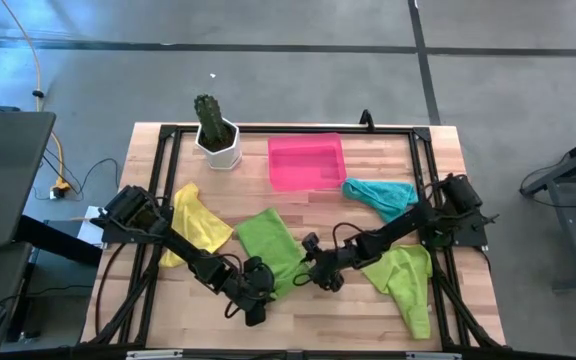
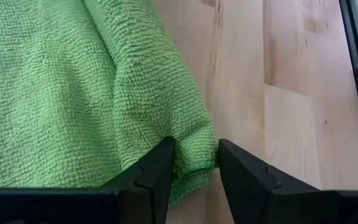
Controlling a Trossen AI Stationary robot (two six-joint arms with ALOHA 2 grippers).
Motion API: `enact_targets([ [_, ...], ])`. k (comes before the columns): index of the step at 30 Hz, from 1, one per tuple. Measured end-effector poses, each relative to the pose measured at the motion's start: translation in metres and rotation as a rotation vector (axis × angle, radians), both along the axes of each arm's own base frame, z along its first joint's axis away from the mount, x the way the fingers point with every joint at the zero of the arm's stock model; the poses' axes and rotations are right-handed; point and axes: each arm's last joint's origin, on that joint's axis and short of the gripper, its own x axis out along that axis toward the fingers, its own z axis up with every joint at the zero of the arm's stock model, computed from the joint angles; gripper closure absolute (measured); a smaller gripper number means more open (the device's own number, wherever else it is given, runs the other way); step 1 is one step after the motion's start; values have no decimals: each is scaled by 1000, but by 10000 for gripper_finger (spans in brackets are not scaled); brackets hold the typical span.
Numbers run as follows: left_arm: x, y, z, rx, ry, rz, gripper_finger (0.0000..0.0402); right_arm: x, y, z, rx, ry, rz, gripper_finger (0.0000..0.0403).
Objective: Roll microfiber towels into tight, uniform cylinder then place into a basket
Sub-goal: Roll the green microfiber cloth
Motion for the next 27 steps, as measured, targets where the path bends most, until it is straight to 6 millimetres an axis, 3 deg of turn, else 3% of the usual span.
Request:
enact_targets([
  [3, 0, 0, 0, -3, 0, 3, 282, -1, 0, 20, 21, -55, -21, 238],
  [9, 0, 0, 0, -10, 1, 11, 282, -4, 0, 30, 200, -48, -116, 200],
  [15, 0, 0, 0, -15, 0, 18, 282, -5, 5, 31, 228, -51, -96, 157],
  [23, 1, 0, 1, -20, -11, 22, 282, -4, 8, 33, 312, -44, -59, 151],
  [27, 1, -1, 1, -26, -13, 29, 282, -4, 12, 19, 292, 16, -3, 151],
])
